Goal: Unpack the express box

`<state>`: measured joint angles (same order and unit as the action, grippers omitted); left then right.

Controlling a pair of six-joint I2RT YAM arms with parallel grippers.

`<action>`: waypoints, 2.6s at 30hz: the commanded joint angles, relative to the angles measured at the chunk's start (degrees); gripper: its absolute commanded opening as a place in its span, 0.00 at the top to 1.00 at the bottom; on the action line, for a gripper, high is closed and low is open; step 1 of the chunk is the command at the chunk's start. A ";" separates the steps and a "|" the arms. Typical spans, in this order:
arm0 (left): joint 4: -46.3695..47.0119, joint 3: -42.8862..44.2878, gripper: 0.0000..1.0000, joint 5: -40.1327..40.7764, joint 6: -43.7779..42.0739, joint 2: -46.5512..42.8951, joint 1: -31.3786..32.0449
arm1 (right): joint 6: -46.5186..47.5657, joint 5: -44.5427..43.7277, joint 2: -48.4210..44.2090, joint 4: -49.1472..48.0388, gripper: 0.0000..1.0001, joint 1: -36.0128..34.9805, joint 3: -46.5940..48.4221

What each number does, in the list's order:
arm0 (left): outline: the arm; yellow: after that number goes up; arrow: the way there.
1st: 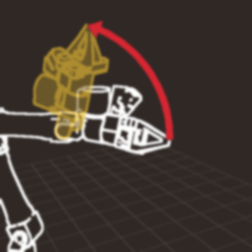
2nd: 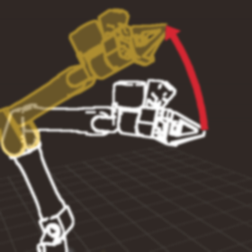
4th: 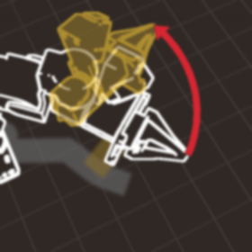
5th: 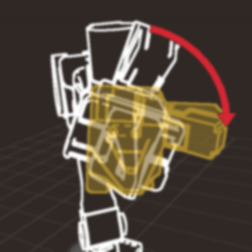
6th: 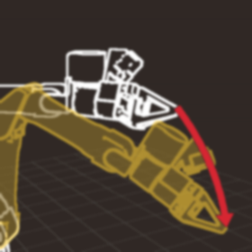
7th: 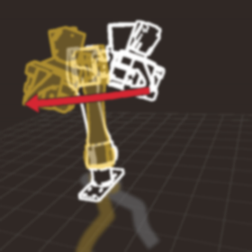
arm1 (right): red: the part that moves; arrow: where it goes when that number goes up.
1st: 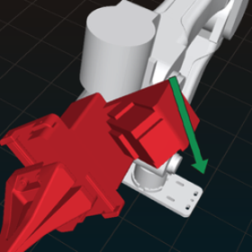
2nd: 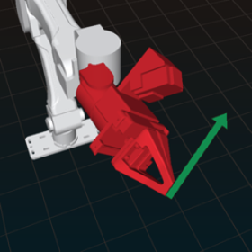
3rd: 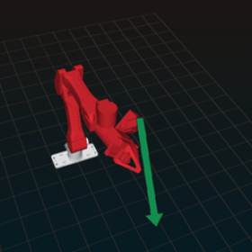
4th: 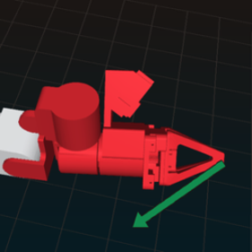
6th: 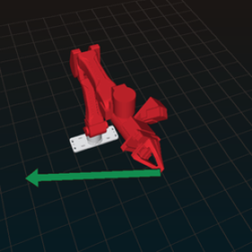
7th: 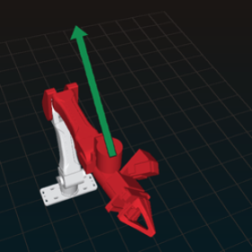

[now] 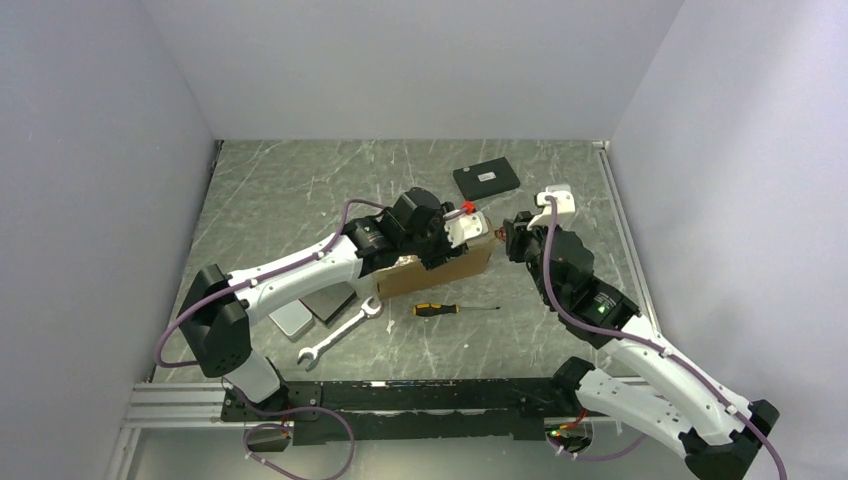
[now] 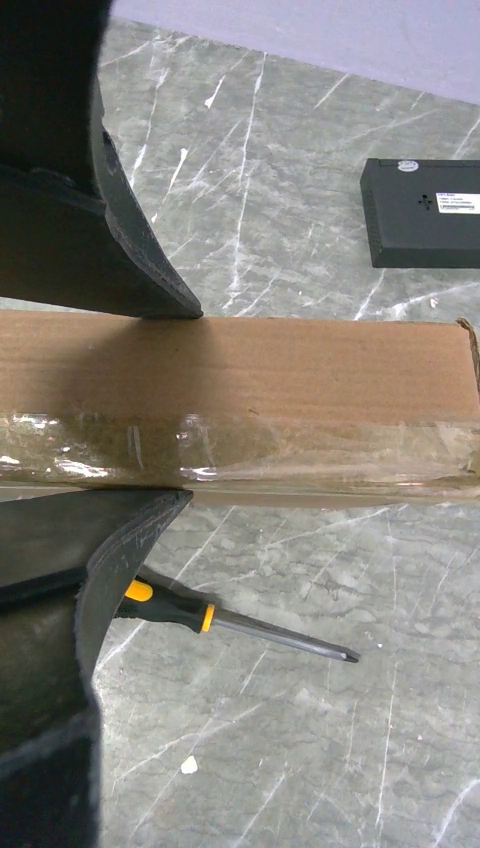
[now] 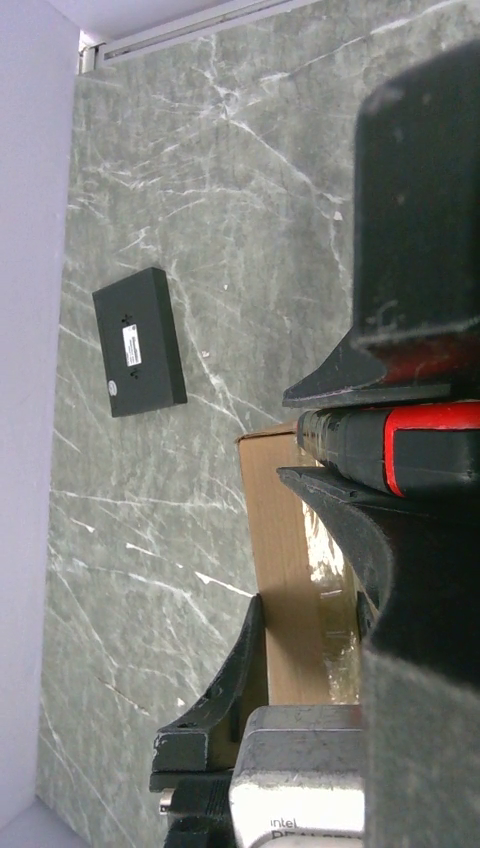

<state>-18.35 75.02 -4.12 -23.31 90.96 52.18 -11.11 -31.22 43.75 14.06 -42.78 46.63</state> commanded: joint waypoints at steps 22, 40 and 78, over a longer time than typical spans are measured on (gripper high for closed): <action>-2.61 -0.12 0.50 3.76 1.82 1.31 -1.26 | 3.97 7.93 -9.95 -25.54 1.00 -0.46 -24.18; -2.36 -0.54 0.50 2.16 1.08 0.55 -1.21 | 4.37 8.31 -11.42 -37.19 1.00 -0.38 -33.93; -3.28 0.00 0.47 2.23 1.30 1.18 0.00 | 2.31 0.97 -8.89 -11.69 1.00 -0.37 -1.37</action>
<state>-18.48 75.02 -3.11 -22.20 90.91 51.55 -7.16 -28.29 37.65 0.32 -42.83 41.74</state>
